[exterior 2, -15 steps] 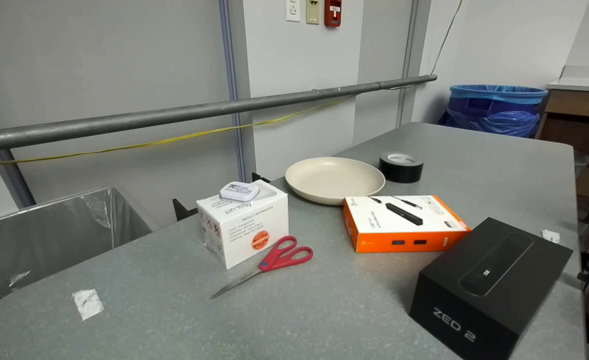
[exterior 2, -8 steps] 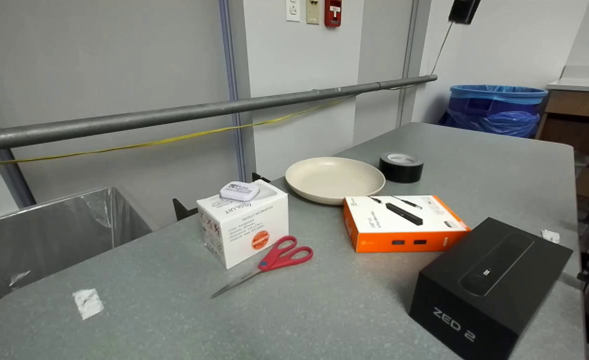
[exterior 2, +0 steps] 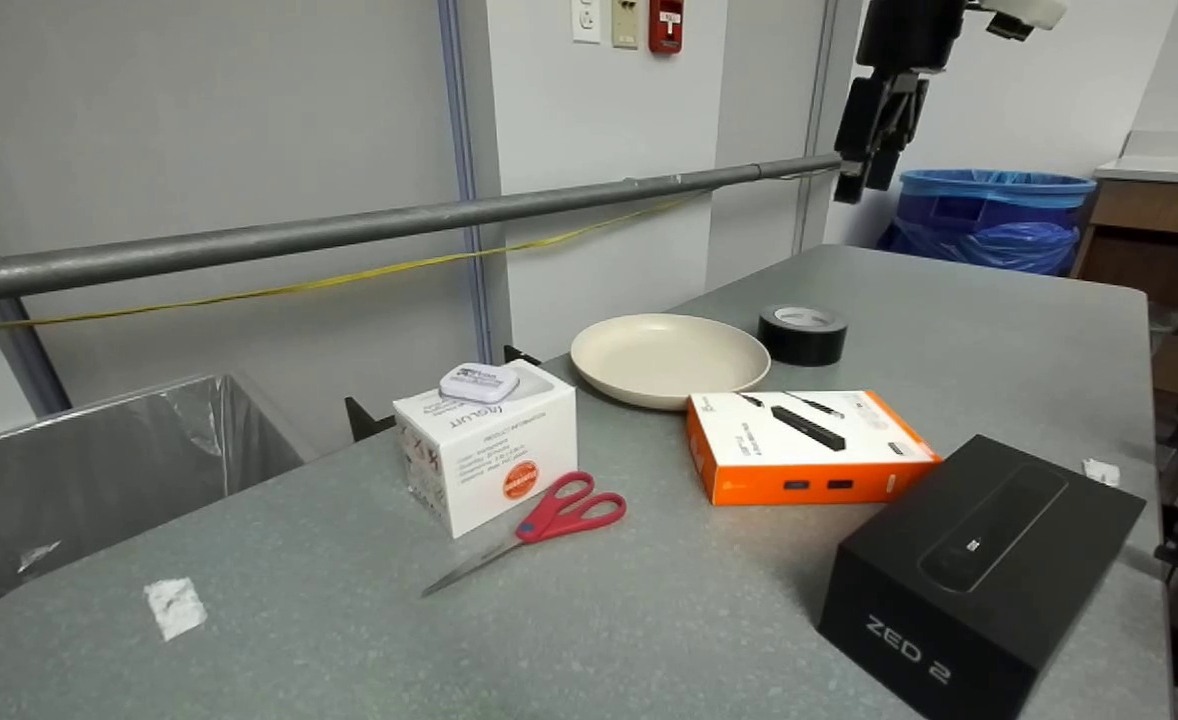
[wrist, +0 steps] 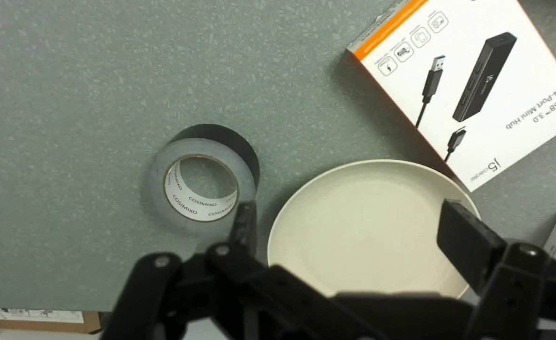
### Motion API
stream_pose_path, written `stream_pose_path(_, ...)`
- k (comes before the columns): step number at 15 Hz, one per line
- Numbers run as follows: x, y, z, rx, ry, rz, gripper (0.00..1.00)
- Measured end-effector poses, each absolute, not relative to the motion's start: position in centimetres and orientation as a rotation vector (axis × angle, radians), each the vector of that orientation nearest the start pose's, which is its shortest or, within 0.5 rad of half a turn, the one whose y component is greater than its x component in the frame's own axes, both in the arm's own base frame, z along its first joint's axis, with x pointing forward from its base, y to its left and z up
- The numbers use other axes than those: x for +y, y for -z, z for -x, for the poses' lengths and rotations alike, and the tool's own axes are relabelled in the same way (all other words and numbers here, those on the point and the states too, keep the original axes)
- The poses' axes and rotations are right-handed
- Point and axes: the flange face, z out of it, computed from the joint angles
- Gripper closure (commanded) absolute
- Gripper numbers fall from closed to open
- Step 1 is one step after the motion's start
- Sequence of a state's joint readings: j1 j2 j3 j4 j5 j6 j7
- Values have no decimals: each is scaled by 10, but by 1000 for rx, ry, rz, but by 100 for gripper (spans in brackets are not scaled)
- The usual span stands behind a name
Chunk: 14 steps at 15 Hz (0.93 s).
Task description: Put the tape on the plate
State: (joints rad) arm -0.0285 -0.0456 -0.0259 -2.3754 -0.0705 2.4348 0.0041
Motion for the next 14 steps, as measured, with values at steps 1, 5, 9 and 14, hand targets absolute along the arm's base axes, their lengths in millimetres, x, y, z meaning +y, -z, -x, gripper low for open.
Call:
stream_pose_path(1,-28,-351,-504,12,168,3187,0)
stream_pose_path(5,-27,-354,-506,12,179,3187,0)
stream_pose_path(9,-30,-344,-508,19,190,3205,0)
stream_pose_path(14,-57,-281,-523,56,245,3234,0)
